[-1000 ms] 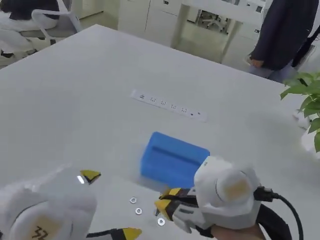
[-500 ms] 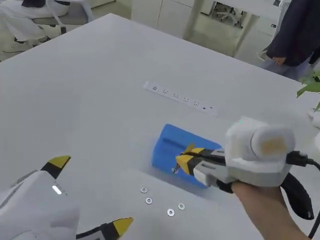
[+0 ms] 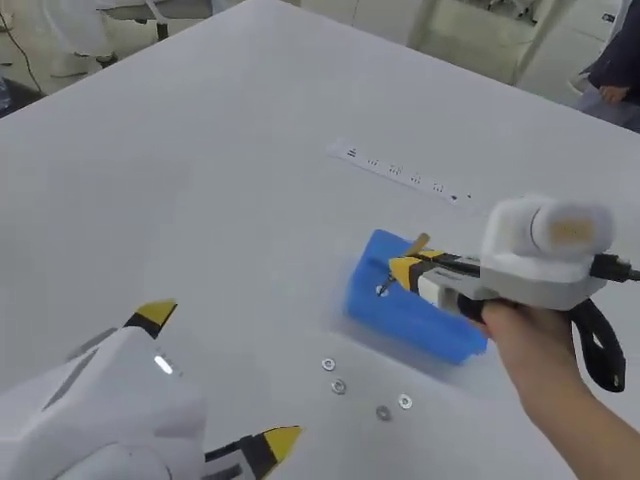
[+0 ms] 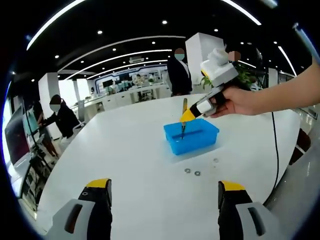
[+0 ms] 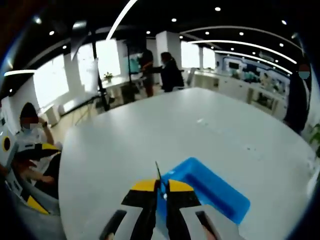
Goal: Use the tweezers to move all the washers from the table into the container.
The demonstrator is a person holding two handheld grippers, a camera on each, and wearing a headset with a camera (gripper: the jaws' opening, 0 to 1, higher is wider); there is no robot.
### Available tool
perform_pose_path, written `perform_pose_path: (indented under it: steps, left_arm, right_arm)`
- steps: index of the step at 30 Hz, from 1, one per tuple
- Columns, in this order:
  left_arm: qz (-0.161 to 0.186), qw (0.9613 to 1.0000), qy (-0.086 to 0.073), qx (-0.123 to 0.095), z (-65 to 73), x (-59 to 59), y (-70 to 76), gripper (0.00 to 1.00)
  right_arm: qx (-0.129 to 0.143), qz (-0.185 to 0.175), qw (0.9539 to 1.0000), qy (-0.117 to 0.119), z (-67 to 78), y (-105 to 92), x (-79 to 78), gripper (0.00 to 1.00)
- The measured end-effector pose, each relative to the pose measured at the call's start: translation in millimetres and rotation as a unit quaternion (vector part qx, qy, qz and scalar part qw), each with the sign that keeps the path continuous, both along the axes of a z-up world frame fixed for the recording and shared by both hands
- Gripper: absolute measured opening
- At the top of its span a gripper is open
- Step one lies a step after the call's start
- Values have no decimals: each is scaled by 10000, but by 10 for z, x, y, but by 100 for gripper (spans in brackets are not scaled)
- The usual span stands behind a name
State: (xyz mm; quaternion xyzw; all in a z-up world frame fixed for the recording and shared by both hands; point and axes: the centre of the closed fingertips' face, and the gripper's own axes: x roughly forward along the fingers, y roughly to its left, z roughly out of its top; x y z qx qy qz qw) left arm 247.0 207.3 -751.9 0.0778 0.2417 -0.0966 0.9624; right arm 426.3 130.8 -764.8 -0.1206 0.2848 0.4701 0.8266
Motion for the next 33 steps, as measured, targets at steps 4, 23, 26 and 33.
perform_pose_path:
  steps: [4,23,26,33]
  left_arm:
    - [90,9999,-98,-26,38,7,38,89]
    - [121,9999,-57,110,14,1,71,88]
    - [139,9998,-65,144,16,-2,82,88]
    - [121,9997,-66,194,15,-11,81,88]
  right_arm:
    - [-53,-41,10000,55,-134,36,85,3]
    - [-259,-102,9995,131,-300,-21,87,3]
    - [-196,-82,9998,66,-209,-30,71,3]
    - [-89,5,9999,-117,32,-30,-82,2]
